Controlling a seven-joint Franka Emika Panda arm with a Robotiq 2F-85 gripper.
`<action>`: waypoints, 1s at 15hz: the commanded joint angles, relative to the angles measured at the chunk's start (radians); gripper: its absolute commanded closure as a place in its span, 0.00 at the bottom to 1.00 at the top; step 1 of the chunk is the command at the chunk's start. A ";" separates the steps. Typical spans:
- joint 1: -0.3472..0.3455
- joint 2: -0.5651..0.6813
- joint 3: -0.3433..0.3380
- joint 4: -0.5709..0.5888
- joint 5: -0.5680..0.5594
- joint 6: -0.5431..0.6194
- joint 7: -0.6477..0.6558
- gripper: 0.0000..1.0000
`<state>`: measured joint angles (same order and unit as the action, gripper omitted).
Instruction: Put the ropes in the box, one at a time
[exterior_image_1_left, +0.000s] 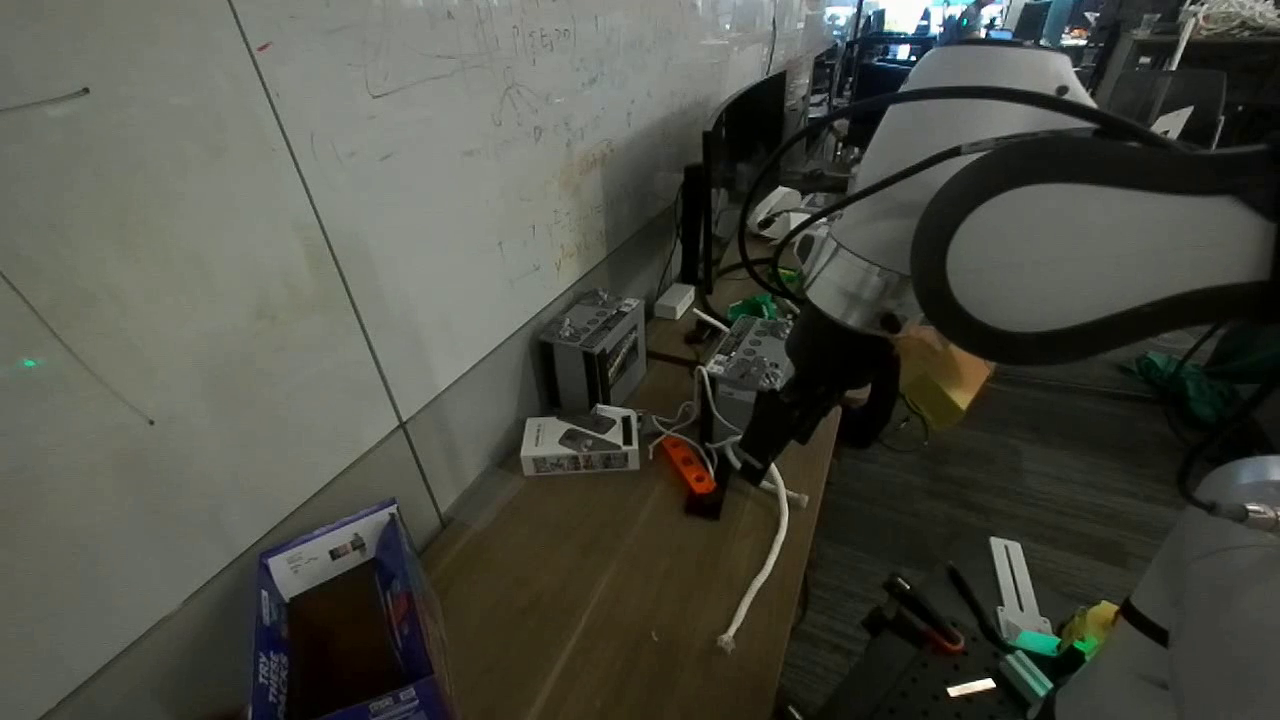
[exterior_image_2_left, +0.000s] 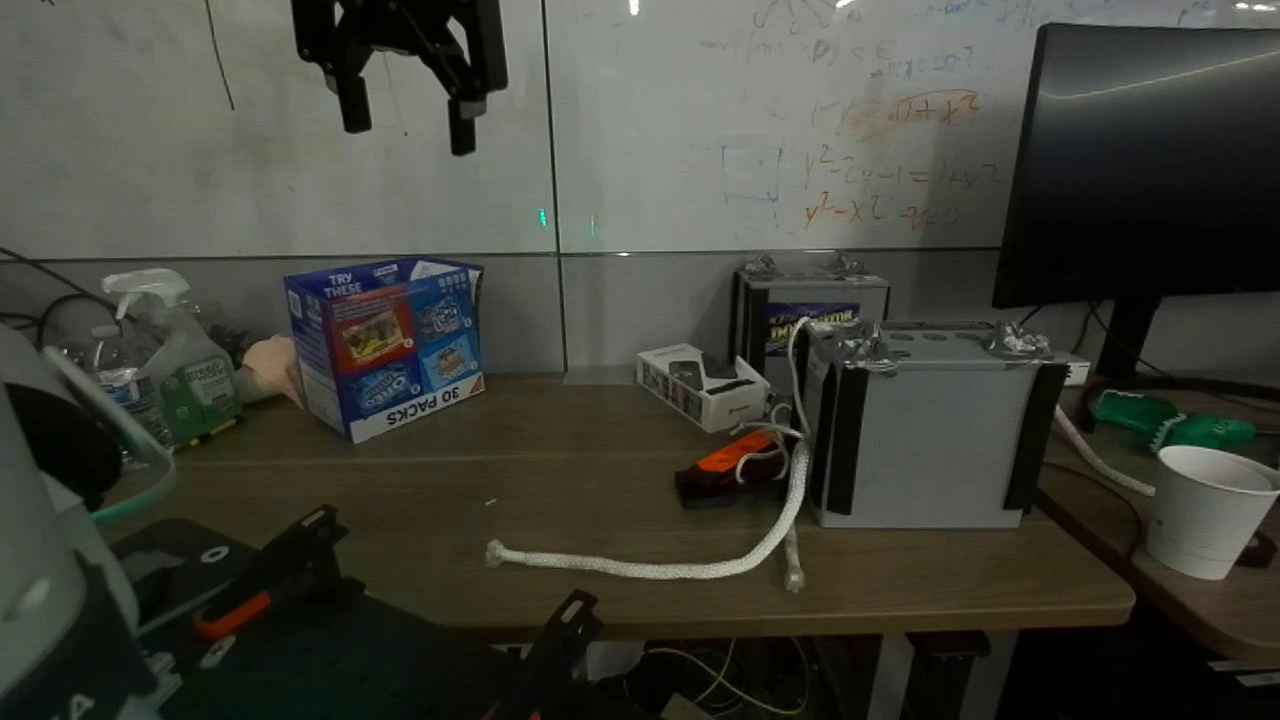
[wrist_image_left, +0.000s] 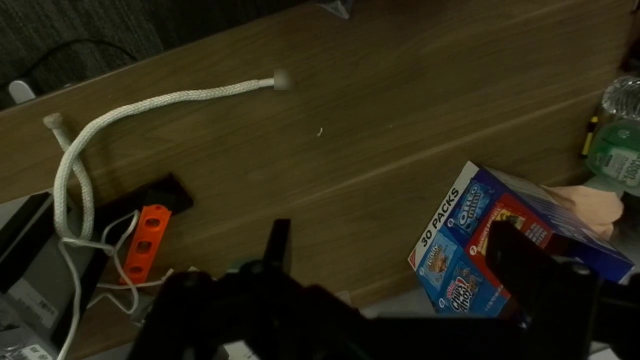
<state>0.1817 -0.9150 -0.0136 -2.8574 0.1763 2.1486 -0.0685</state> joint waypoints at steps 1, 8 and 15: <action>-0.025 0.087 0.042 0.011 -0.013 0.112 0.011 0.00; -0.159 0.497 0.160 0.047 -0.159 0.610 0.170 0.00; -0.524 0.860 0.339 0.201 -0.613 0.679 0.502 0.00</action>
<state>-0.1768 -0.1461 0.2158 -2.7348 -0.2396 2.8624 0.3083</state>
